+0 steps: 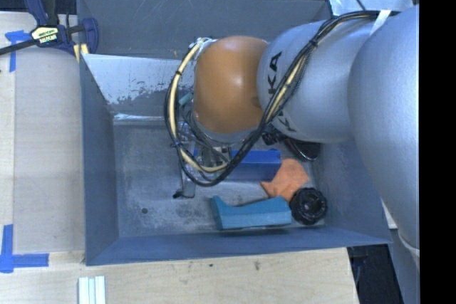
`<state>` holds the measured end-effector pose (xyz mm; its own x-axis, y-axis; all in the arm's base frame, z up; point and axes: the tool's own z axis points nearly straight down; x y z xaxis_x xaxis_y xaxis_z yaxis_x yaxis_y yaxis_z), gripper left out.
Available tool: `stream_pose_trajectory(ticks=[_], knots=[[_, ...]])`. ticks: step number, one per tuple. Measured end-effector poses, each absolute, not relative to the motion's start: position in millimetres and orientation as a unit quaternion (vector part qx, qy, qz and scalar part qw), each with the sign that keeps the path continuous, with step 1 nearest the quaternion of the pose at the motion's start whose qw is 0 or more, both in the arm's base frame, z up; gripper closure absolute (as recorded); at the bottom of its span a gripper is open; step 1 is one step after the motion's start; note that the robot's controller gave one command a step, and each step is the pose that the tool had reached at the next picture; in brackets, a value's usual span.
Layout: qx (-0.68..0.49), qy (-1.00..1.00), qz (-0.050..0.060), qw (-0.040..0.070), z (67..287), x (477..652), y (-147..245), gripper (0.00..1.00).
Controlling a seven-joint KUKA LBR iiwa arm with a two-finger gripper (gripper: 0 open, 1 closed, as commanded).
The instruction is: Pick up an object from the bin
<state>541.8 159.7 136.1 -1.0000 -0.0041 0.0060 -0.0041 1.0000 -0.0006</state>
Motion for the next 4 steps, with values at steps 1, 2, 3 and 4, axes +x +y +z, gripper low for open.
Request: stream_pose_trajectory(ticks=[1,2,3,4], knots=[[0.0,-1.0,0.0,-0.001,141,543.8,159,0.0],[-0.007,-1.0,0.0,0.0,139,539.1,139,0.0],[0.002,-1.0,0.0,-0.002,135,550.2,126,0.0],[0.03,-1.0,0.0,-0.001,135,532.3,113,0.0]])
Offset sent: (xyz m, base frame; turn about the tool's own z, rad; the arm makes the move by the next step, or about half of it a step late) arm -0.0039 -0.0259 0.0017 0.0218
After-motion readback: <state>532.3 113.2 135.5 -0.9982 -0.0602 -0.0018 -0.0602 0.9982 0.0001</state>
